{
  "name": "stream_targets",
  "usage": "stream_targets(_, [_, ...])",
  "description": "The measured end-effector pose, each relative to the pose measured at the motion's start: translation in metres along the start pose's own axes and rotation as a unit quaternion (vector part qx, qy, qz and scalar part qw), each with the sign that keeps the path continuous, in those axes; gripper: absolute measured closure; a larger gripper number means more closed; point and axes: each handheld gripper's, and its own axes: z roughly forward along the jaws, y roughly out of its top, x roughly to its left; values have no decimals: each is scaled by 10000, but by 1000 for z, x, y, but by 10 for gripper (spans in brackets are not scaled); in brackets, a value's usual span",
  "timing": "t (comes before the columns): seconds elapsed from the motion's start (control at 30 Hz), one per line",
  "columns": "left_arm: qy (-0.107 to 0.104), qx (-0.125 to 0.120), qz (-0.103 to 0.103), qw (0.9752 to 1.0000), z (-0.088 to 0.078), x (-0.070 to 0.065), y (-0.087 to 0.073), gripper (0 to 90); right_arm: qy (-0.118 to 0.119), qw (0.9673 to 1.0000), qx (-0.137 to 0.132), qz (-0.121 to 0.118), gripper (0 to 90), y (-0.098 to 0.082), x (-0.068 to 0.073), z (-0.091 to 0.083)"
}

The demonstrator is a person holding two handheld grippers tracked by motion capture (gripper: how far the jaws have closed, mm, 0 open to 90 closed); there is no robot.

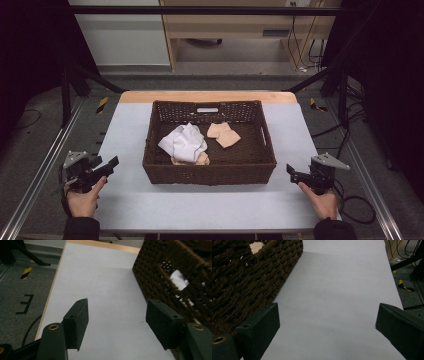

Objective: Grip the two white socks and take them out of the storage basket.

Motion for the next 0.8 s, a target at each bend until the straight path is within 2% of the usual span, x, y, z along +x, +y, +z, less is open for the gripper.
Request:
stream_targets(0.13, [-98,-129,7,9999,-6,-7,7,355,-52,10000,-42,-52,56,0,-1,0])
stream_targets(0.2, [-145,-221,87,9996,-10,-14,13,361,-47,9999,-71,-55,55,0,0,0])
stream_targets(0.37, [-165,-331,165,9992,-15,-24,23,363,-49,9999,4,-135,57,0,2,2])
stream_targets(0.6, [-288,-382,168,9987,-20,-33,33,374,-49,9999,44,-156,60,0,3,3])
stream_targets(0.8, [-401,-393,296,9980,-22,-46,43,371,-56,9997,74,-205,62,-1,4,3])
